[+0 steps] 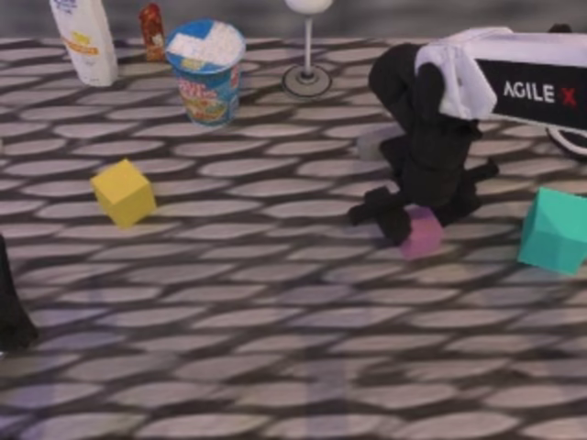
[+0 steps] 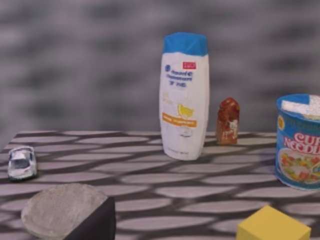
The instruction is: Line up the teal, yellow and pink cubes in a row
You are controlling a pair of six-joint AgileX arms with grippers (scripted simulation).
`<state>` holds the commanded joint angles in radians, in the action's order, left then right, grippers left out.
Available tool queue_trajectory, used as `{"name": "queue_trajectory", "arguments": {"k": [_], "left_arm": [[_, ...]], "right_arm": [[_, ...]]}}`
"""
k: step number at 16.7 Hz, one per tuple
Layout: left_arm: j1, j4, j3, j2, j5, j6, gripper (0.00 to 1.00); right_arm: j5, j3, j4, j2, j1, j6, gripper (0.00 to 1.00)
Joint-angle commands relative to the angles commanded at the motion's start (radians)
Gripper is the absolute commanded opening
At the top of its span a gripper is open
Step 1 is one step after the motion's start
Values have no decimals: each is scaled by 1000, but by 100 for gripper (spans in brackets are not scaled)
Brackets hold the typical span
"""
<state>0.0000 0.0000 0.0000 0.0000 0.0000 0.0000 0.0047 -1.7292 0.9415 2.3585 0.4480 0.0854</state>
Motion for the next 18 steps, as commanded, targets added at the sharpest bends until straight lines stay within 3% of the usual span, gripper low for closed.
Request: {"name": "queue_trajectory", "arguments": {"k": [8,15,18], "left_arm": [[0,0,0,0,0,0,100],[0,0,0,0,0,0,100],[0,0,0,0,0,0,100]], "right_arm": [[3,-14,13,-33,-2,-1,0],[2,-163,228,-91,5,-2,0],[2,-178,245,-101,6,-3,0]]}}
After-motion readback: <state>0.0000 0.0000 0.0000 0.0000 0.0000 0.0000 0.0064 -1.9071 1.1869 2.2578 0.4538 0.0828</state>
